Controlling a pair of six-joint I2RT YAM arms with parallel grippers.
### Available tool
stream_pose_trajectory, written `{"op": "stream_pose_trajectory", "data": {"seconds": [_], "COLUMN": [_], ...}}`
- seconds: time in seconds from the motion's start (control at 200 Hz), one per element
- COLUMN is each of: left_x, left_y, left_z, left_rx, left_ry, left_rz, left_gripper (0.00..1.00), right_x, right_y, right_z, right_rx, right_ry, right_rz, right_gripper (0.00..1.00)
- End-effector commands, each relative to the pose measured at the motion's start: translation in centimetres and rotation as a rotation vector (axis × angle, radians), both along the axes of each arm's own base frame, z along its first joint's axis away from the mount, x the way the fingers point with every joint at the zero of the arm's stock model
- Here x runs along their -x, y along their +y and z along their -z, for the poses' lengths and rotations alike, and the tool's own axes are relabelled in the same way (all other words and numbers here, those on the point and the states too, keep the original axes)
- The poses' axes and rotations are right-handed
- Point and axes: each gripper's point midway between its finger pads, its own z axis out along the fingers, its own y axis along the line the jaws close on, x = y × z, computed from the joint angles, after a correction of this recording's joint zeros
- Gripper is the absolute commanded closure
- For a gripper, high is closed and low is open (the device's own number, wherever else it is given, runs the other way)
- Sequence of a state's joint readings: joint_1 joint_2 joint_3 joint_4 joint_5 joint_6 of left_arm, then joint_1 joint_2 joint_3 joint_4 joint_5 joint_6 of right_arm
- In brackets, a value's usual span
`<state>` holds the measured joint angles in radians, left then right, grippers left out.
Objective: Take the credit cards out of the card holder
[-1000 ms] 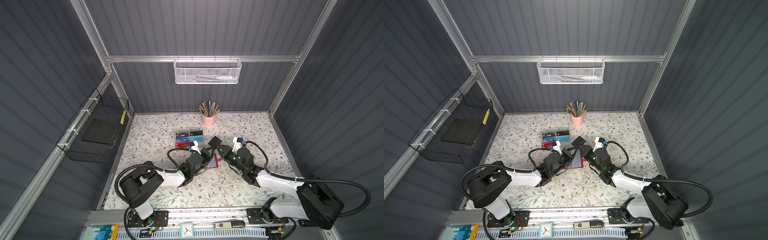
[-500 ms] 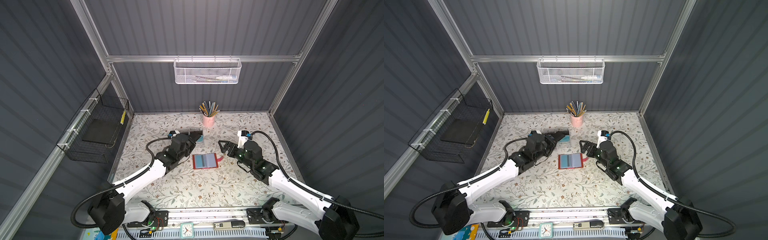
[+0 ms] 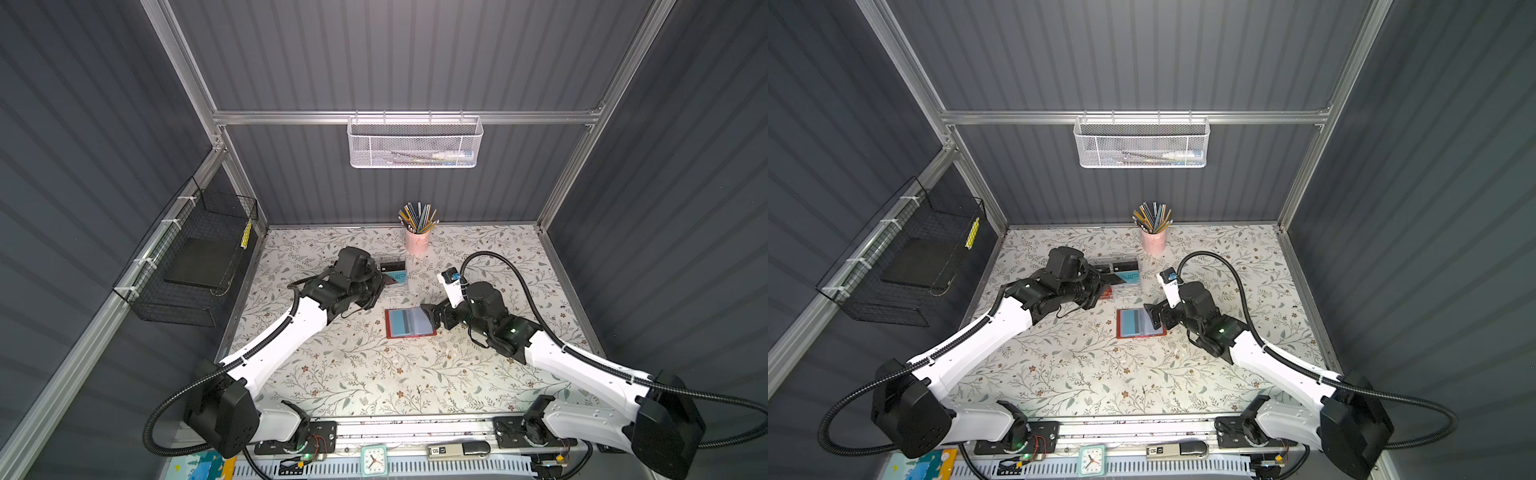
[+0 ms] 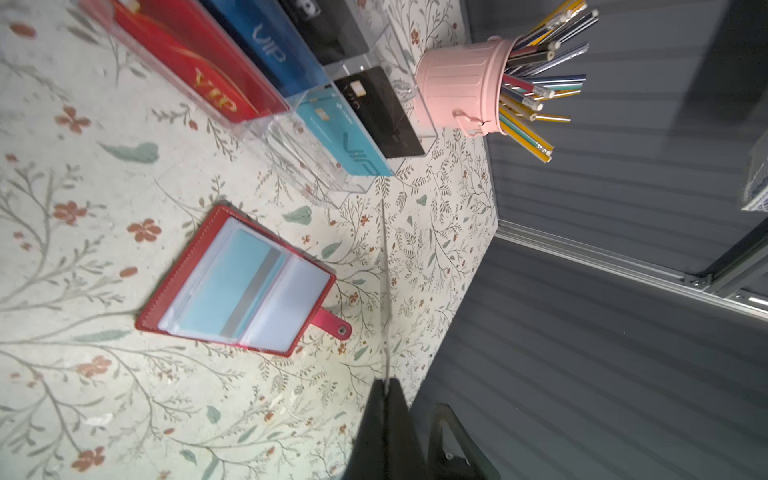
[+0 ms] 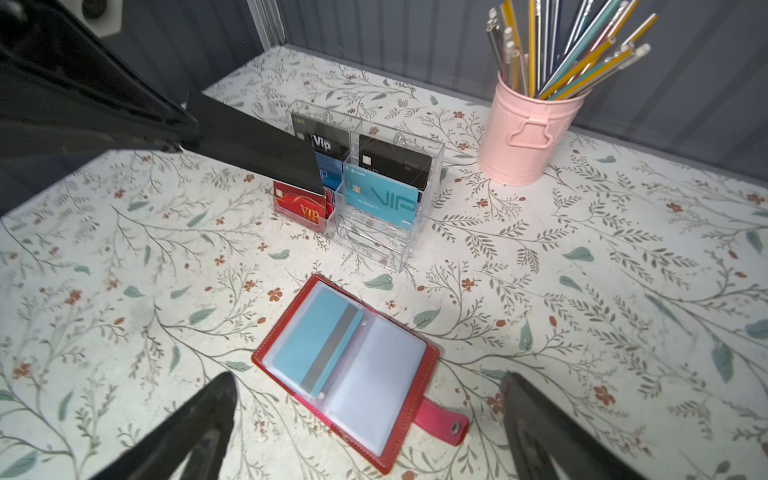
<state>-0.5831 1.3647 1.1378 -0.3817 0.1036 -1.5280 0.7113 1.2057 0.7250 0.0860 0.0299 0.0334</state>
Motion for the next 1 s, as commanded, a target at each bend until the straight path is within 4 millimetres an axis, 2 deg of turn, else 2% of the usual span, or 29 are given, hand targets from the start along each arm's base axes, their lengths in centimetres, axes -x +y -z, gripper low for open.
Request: {"op": "stream_pose_trajectory", "data": {"seconds": [0.0,0.18,0.345,0.685,0.911,0.996], "left_x": [-0.2,-0.8,-0.8,-0.2,0.0,0.0], "left_y": [-2.0,-2.8,-2.9,-3.4,-3.3,-3.3], "left_z": [-1.6,-2.5,-2.6,-2.1,-2.7,-2.7], "left_rx": [0.192,0.291,0.362,0.362,0.339,0.336], "left_ry": [0.04,0.039,0.031,0.057,0.048,0.048], "left_rz": [0.003,-0.023,-0.044,-0.004,0.013,0.018], "left_gripper": [1.0,1.0,1.0,1.0,1.0,1.0], "right_x": [-1.2,-2.5,-3.9,-6.4,-7.5,-7.7], "right_y": [1.8,3.7,4.6,7.3,7.2,7.1], "right_z": [-1.9,-2.6,-4.2,-3.5,-3.1,-3.0], "right_rx": [0.048,0.049,0.061,0.152,0.194,0.194], "right_ry": [-0.154,-0.254,-0.377,-0.431,-0.443,-0.435], "right_rz": [-0.076,-0.128,-0.126,-0.201,-0.206,-0.214], "right_gripper": [0.01,0.07,0.16,0.27,0.36,0.43]}}
